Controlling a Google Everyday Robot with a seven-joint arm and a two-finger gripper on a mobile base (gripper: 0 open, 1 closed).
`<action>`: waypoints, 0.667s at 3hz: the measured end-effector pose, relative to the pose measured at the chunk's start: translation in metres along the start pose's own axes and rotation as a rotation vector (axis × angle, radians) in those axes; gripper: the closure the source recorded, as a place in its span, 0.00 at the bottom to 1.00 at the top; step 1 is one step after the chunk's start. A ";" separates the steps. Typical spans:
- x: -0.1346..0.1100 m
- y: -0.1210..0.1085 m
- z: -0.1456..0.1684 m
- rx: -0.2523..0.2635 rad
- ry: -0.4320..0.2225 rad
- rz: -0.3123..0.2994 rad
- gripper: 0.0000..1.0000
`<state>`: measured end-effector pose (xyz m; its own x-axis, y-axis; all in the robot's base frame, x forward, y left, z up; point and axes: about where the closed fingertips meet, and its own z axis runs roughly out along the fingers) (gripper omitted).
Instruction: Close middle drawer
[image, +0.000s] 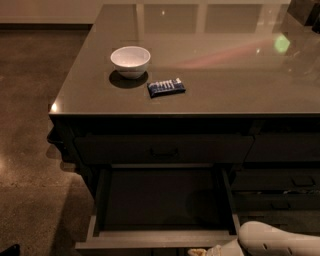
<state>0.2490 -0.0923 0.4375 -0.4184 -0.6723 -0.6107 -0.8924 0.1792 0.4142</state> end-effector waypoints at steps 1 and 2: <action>-0.015 -0.035 -0.008 0.035 -0.007 -0.029 0.00; -0.015 -0.035 -0.008 0.035 -0.007 -0.029 0.00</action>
Offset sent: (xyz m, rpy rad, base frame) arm 0.0810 0.0094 0.0028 0.0345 -0.0690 0.0433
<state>0.2878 -0.0942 0.4376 -0.3933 -0.6725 -0.6269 -0.9095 0.1850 0.3722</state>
